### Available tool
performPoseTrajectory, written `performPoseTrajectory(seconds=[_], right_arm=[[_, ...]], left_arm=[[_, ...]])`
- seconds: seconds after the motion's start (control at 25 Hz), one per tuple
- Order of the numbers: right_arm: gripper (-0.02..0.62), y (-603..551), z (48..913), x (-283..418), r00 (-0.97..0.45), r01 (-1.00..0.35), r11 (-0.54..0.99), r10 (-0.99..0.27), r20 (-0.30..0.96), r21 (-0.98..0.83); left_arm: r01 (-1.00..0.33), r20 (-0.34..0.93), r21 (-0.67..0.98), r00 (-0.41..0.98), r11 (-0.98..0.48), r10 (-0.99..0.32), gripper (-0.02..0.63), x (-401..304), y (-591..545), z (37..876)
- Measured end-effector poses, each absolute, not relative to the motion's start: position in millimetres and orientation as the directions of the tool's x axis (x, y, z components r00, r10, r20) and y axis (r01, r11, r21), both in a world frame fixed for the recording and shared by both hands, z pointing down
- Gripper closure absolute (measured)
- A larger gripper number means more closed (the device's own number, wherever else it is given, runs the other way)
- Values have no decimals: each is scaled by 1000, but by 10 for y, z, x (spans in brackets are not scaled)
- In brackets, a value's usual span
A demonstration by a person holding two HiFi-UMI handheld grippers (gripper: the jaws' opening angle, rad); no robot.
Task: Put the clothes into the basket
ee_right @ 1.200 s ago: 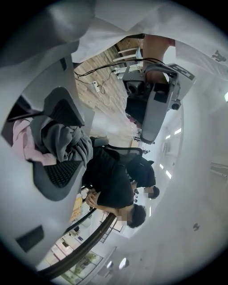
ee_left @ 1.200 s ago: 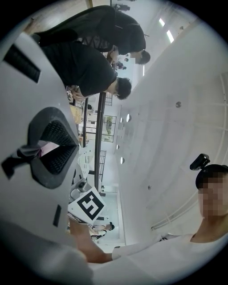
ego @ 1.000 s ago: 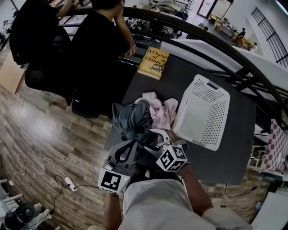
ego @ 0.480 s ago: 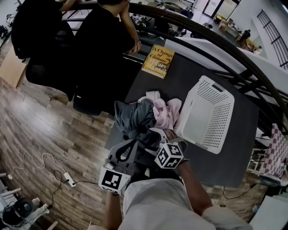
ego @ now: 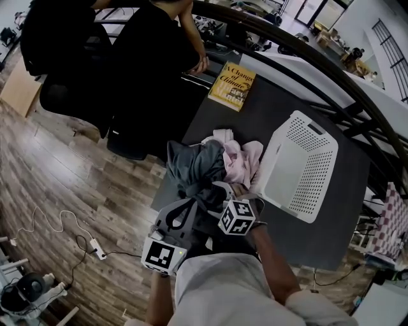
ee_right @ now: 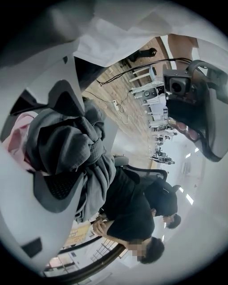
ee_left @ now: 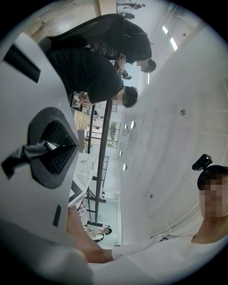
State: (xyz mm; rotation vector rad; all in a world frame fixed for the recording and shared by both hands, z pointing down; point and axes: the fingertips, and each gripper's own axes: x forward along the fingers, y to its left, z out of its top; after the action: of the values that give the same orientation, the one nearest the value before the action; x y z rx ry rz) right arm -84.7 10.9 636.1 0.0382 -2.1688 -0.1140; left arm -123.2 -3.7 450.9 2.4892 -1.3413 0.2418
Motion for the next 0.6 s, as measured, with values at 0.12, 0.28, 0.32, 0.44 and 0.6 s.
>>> performPoseTrajectory(seconds=[0.12, 0.28, 0.32, 0.44, 0.6], right_arm=[[221, 134, 6437, -877, -558, 26, 997, -51, 828, 78], [222, 162, 6523, -880, -542, 25, 998, -40, 840, 64], [224, 175, 6540, -887, -537, 26, 998, -35, 843, 58], [342, 219, 6588, -901, -523, 38, 999, -13, 852, 39], [449, 215, 6632, -882, -513, 29, 999, -18, 858, 39]], left_arm=[[-837, 292, 185, 547, -515, -785, 604, -1261, -43, 4531], [-839, 294, 186, 544, -511, -786, 604, -1261, -50, 4535], [-839, 294, 184, 544, -512, -786, 604, -1267, -52, 4535], [-839, 297, 184, 544, -512, -785, 604, -1287, -53, 4548], [-838, 302, 184, 545, -514, -782, 604, -1279, -66, 4551]])
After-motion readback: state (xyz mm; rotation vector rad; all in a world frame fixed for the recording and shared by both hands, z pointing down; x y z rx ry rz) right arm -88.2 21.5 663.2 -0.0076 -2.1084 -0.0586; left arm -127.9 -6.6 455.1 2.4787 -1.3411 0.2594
